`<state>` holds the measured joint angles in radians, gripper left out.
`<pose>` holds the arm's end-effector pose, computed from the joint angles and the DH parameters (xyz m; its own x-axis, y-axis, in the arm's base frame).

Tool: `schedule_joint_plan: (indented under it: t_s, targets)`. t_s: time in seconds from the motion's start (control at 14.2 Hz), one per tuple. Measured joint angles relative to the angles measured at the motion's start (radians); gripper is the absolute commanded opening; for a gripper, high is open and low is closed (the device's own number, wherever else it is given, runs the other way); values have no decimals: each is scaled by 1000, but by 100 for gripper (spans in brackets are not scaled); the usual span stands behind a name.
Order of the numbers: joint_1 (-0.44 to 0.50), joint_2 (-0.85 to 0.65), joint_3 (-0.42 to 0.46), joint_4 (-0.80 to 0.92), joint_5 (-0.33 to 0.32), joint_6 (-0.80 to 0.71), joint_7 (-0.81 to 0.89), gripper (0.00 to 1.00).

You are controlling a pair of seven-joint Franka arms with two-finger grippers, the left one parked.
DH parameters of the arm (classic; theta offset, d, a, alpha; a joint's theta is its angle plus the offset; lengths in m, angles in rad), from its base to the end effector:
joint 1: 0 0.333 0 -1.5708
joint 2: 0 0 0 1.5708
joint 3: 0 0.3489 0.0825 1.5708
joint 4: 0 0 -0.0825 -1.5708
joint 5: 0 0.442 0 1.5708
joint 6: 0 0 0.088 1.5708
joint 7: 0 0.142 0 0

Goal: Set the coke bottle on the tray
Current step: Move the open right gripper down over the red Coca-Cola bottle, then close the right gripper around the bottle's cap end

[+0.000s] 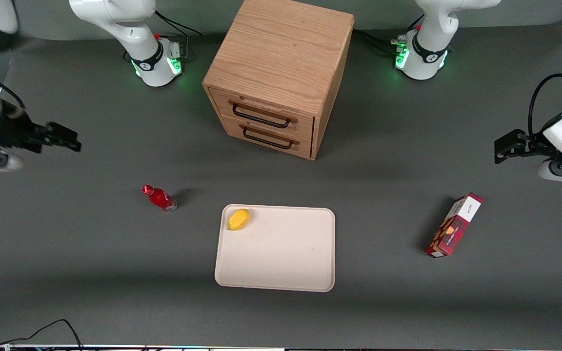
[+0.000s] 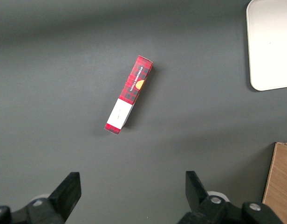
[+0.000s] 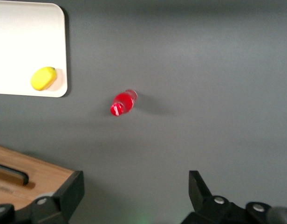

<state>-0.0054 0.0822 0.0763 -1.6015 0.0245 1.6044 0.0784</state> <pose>0.6340 0.0469 0.5578 0.9967 -0.0083 -0.0811 -0.0103 -0.9997 -0.0243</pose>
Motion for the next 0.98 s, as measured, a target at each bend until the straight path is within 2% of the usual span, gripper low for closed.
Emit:
schedule_joint_plan:
  t_s: [0.21,0.56,0.98]
  targets:
    - [1,18,35,-137,-1,178,0,99]
    - [1,25,68,-298,-4,388,0,100]
    - [1,89,109,-384,-44,532,0,100]
